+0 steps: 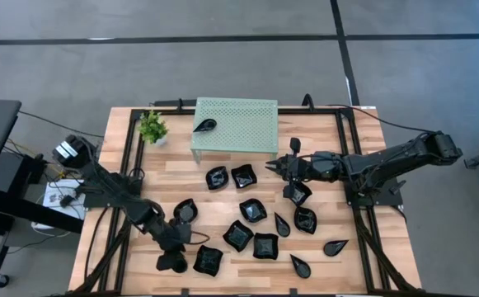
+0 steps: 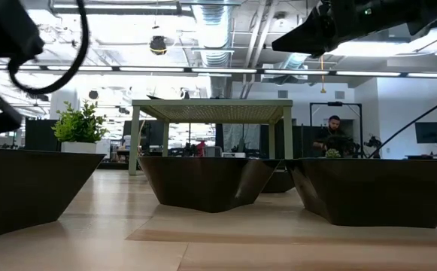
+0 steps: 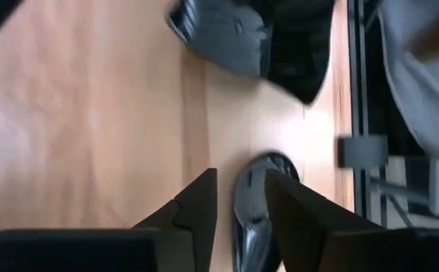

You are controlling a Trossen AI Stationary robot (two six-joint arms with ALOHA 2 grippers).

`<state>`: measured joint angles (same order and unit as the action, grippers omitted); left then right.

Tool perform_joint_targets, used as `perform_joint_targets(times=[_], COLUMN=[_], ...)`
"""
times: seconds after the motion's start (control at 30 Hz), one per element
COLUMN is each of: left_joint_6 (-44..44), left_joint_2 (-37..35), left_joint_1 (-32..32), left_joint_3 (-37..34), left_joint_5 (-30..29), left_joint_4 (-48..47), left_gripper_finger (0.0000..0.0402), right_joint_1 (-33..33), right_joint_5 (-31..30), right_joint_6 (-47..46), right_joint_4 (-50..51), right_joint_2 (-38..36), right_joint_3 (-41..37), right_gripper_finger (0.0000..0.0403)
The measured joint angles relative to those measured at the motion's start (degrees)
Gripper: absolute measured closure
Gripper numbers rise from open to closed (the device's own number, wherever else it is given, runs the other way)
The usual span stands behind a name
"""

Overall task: Pick & Place Mini shaped plates
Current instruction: Stack the drop shaped plate on top of the other drop shaped plate on the shelf

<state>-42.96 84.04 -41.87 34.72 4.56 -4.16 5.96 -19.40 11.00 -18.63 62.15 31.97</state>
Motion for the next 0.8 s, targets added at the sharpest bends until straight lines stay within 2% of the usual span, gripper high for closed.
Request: perform_joint_targets(times=[0.1,0.37,0.6,0.8], left_joint_6=[0.00,0.00,0.02,-0.36], left_joint_2=[0.49,0.88,1.95,4.33], left_joint_1=[-0.86,-2.77,-2.84,-2.79], left_joint_3=[0.02,0.04,0.04,0.19], left_joint_5=[1.58,1.17,0.85,1.36], left_joint_4=[-0.04,-4.34,-3.83,-3.09], left_gripper_finger=[0.0282,0.0282,0.0283,0.0317], right_joint_1=[0.00,0.00,0.00,0.00], right_joint_5=[0.00,0.00,0.00,0.00], right_joint_6=[0.00,0.00,-0.02,-0.04], right_joint_4=[0.03,0.20,0.33,0.38], right_joint_2=[0.00,0.00,0.00,0.00], right_joint_3=[0.00,0.00,0.00,0.00], right_gripper_finger=[0.0352,0.0352,0.0352,0.0352])
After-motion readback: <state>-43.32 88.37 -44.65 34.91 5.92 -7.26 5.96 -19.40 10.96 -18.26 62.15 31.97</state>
